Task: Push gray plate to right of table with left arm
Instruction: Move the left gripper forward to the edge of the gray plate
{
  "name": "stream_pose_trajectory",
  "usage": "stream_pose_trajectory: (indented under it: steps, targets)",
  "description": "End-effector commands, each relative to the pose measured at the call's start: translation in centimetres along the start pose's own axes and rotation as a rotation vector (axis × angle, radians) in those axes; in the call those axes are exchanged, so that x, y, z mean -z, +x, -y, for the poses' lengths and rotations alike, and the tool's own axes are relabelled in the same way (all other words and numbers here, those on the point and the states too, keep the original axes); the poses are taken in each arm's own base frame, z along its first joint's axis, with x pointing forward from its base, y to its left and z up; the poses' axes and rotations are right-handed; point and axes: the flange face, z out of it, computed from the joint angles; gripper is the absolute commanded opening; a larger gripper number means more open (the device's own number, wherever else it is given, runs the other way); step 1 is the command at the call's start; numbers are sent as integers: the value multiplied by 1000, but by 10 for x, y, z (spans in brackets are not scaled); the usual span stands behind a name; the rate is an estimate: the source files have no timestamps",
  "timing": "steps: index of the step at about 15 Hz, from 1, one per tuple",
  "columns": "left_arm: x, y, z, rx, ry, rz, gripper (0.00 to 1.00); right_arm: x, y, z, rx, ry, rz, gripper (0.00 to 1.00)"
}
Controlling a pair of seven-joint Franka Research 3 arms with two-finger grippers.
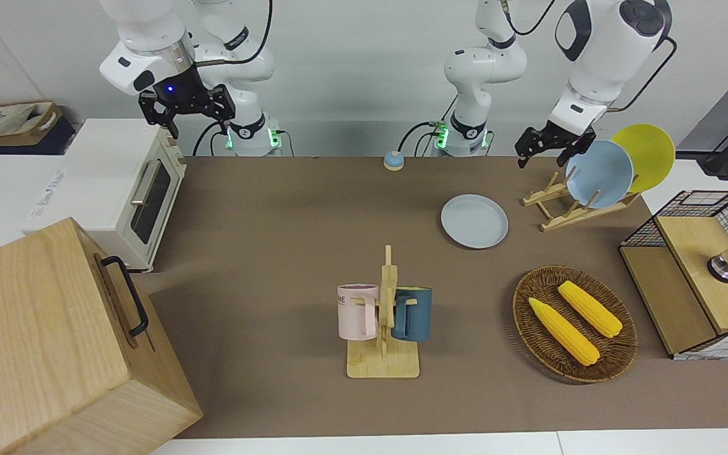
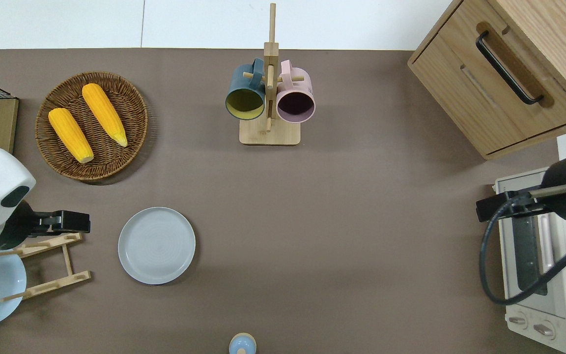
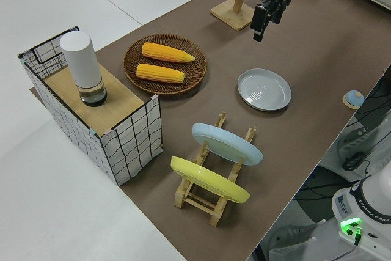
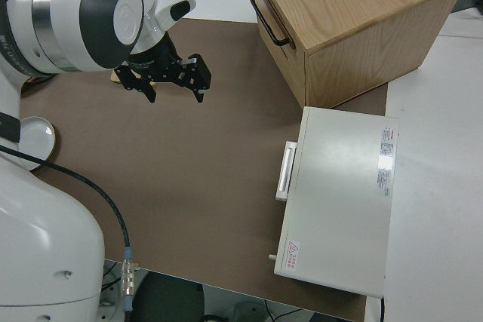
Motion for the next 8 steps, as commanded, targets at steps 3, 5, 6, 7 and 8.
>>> stream_pose_trajectory:
  steps: [3, 5, 6, 7, 8]
  targets:
    - [-41, -28, -1, 19, -2, -53, 1000, 4, -3, -1, -15, 4, 4, 983]
    - [-56, -33, -3, 12, 3, -59, 1000, 4, -3, -1, -13, 4, 4, 983]
    - [-63, -34, -5, 9, 6, -62, 1000, 4, -3, -1, -16, 4, 4, 983]
    - [-71, -36, -6, 7, 7, -63, 1000, 4, -3, -1, -15, 4, 4, 983]
    - [-76, -36, -5, 9, 7, -66, 1000, 4, -3, -1, -16, 4, 4, 983]
